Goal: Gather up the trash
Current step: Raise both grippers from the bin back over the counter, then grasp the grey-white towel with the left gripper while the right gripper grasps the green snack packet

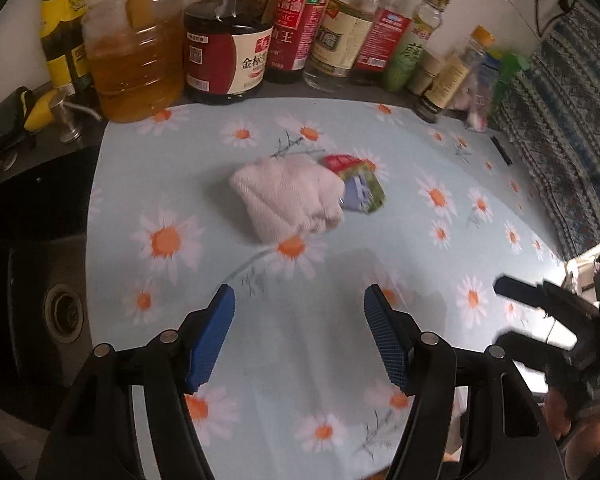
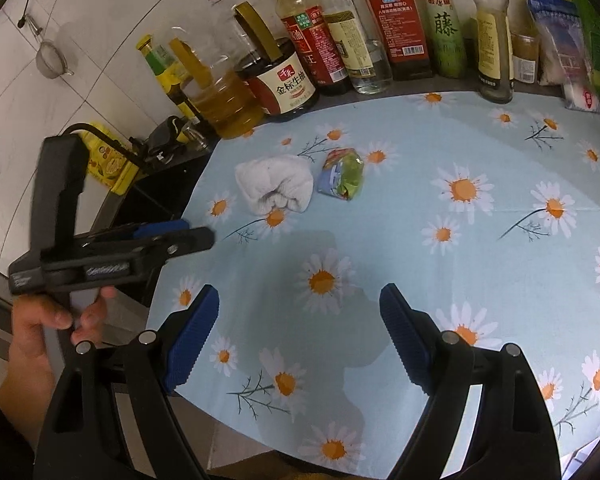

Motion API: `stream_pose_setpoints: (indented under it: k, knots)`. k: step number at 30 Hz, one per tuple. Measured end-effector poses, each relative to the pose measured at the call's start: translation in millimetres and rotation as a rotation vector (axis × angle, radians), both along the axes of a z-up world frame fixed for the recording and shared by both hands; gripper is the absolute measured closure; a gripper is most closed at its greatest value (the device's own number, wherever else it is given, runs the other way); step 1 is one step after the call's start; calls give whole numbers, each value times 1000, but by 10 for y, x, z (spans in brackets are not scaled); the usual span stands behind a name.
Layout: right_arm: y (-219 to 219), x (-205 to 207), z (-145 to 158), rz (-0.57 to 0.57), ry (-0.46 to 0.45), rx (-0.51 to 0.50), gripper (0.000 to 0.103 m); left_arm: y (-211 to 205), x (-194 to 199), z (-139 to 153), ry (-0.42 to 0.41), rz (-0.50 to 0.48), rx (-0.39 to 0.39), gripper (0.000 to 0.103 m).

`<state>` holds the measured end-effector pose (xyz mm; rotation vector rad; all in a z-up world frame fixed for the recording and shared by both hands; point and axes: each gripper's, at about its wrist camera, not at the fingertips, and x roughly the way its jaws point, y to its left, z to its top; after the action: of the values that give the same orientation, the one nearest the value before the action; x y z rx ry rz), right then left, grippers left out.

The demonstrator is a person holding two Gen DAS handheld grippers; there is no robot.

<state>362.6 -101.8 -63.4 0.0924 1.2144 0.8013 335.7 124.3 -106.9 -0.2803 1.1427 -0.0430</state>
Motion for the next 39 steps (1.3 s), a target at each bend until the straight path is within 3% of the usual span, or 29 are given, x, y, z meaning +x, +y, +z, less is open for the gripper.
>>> stream_pose_setpoints:
  k: [4,8,10,17,25,32,39]
  knots:
    - [21,40,-52,5,11,2,21,30,252,-153,21,16,-13,37]
    - [15,73,-115,9,25,-2,21,38,468,-227,20,20,10,26]
    - [7,81,-156,12,33,-13,21,59,569,-284,37,33,42,26]
    - [-75,92,-244,0,61,-20,21,101,814,-330,36,42,-23,26]
    - [-110,118,-255,-8,69,-17,21,-15,990,-403,37,17,14,26]
    - [-120,130,-252,-11,67,-15,21,-31,955,-395,18,-15,23,60]
    - [-66,240,-224,1,42,-23,21,-15,835,-293,-6,-9,23,66]
